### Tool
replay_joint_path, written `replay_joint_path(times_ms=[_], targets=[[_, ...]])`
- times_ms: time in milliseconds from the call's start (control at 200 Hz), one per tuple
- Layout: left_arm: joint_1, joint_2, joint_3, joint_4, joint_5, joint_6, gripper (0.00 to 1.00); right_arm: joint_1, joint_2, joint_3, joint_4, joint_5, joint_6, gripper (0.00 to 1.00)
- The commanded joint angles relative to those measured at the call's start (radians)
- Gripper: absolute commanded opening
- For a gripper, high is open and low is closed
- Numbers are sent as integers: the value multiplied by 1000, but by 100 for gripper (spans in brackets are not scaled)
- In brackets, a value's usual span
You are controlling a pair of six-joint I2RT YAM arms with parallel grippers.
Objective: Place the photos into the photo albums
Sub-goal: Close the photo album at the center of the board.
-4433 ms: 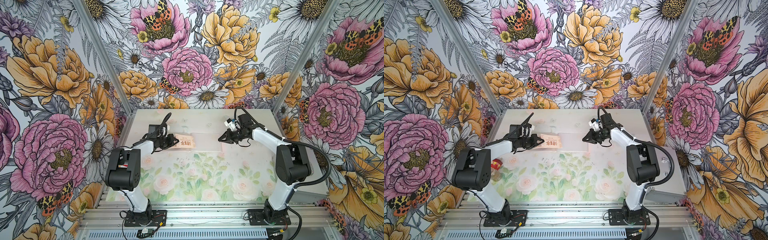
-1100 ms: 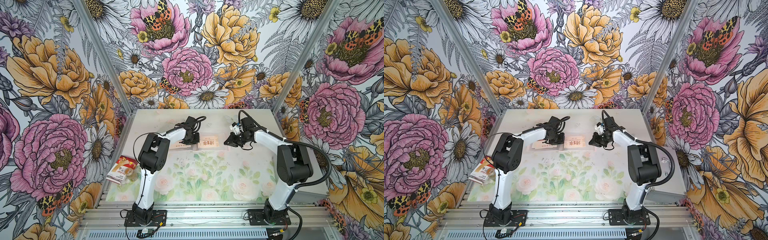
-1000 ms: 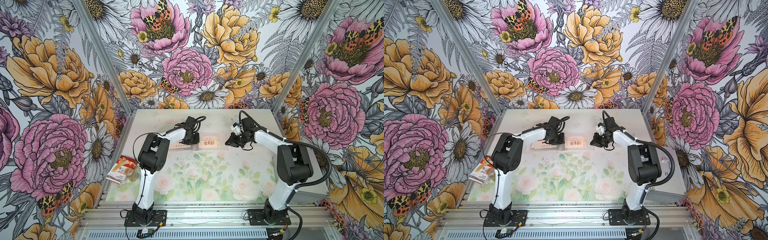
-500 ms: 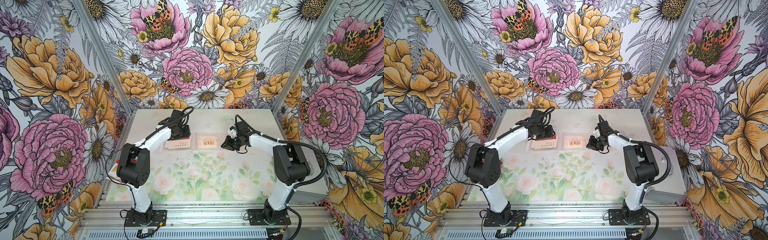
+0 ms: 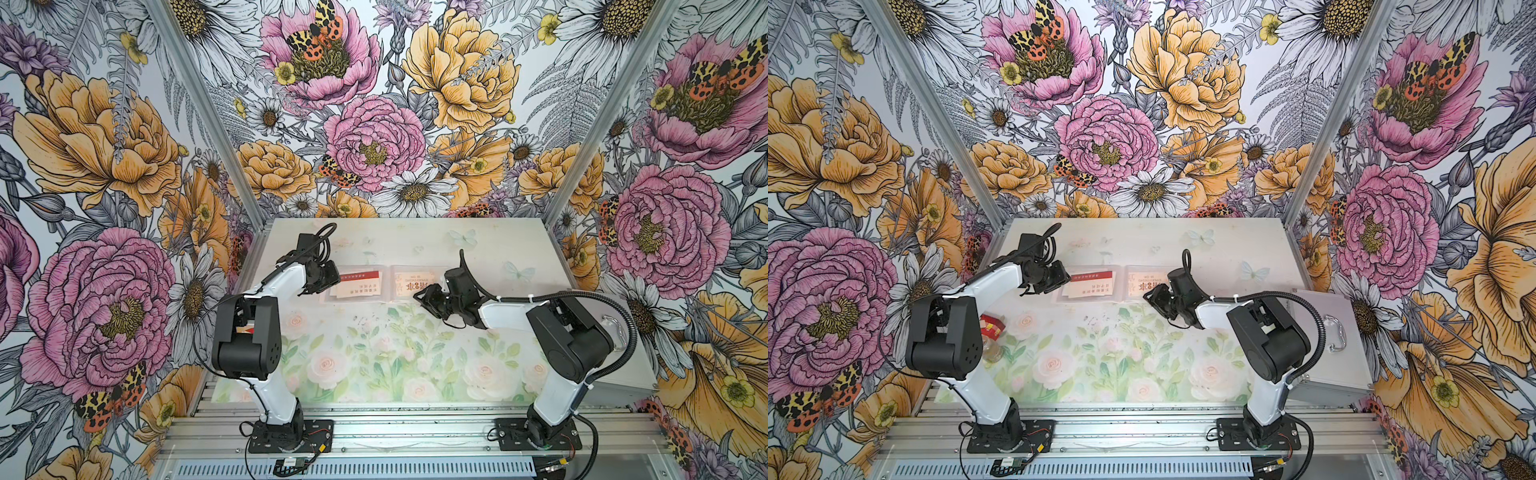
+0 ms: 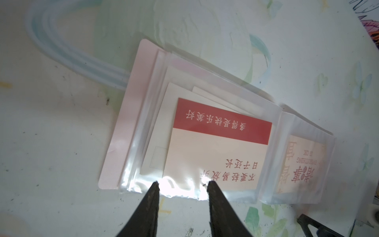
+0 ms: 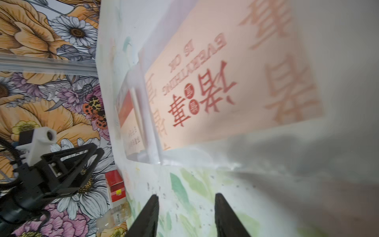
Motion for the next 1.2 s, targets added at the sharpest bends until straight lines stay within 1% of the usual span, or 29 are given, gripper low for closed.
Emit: replay_joint_path(times_ms=[0, 185, 285, 515, 711, 926, 1061, 1196], targets=[[20, 17, -22, 77, 27, -18, 41, 50, 3, 3, 132, 146, 146, 47], [28, 25, -54, 115, 27, -18, 41, 112, 23, -28, 203, 290, 283, 48], [38, 24, -70, 126, 31, -13, 41, 131, 23, -40, 208, 363, 323, 48], [63, 30, -108, 168, 55, -11, 42, 164, 90, 1, 228, 379, 393, 49], [63, 48, -133, 206, 86, -17, 42, 189, 162, 25, 248, 402, 440, 49], [45, 44, -174, 233, 102, -25, 42, 189, 213, 50, 259, 455, 456, 50], [24, 40, -208, 249, 106, -34, 42, 184, 248, 46, 303, 510, 492, 49], [-4, 35, -244, 264, 107, -43, 42, 180, 268, 45, 349, 558, 498, 49]])
